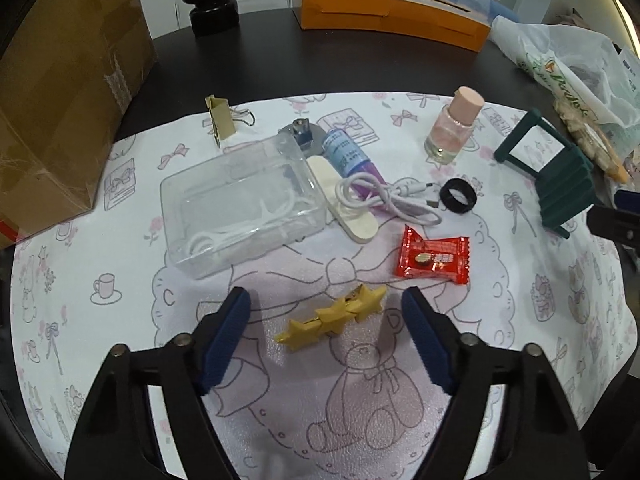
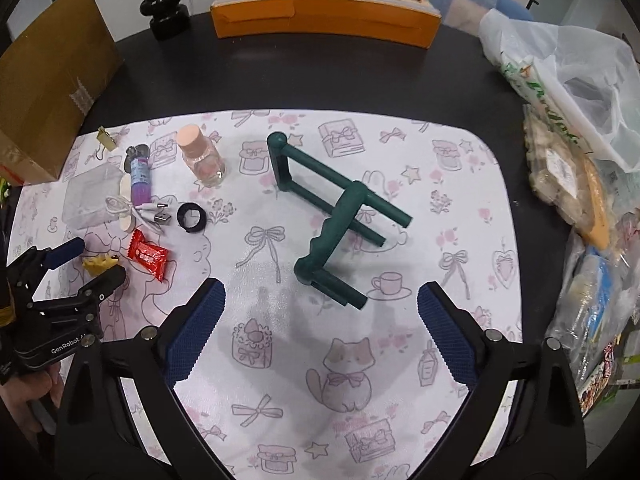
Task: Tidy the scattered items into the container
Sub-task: 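Grasp the green plastic stand with the right tool while the left tool grasps the yellow star clip, then carry the green stand and yellow star clip over the cardboard box with both tools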
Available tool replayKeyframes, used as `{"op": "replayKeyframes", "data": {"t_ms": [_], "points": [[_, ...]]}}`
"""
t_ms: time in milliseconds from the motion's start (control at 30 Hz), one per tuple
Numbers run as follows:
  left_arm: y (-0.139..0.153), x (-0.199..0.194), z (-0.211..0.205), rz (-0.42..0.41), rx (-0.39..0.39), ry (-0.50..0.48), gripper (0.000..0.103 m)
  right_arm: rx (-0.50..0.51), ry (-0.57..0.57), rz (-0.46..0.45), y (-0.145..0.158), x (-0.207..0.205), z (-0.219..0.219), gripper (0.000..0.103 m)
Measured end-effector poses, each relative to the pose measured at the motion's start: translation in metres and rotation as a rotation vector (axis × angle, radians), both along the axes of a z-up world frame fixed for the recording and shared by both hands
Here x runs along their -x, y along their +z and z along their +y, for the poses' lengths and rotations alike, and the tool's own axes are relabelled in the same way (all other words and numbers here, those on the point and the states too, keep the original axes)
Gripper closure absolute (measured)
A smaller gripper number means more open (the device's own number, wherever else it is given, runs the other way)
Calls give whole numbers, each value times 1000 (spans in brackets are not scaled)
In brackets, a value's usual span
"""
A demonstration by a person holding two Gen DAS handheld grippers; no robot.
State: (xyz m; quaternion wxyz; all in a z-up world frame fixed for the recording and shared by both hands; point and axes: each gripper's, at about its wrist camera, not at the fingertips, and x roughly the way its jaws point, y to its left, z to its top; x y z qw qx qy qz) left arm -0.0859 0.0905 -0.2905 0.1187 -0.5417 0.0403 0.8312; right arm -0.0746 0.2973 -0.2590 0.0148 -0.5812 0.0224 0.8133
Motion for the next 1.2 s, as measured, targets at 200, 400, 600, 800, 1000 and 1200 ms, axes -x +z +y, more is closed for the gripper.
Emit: {"op": "replayKeyframes", "data": {"t_ms": [200, 400, 600, 800, 1000, 1200], "points": [[1, 5, 6, 11, 37, -2, 43, -61, 14, -1, -11, 12, -3, 5], [3, 6, 6, 11, 55, -3, 69, -49, 31, -33, -24, 24, -1, 32], [2, 5, 12, 2, 42, 1, 70, -10, 32, -53, -30, 23, -1, 67], [1, 2, 12, -11, 32, 1, 70, 7, 23, -48, -29, 18, -1, 76], [4, 0, 11, -7, 20, 19, 70, -12, 29, -25, -22, 15, -6, 79], [17, -2, 11, 15, 10, 27, 70, -24, 32, -4, -13, 12, -14, 79]]}}
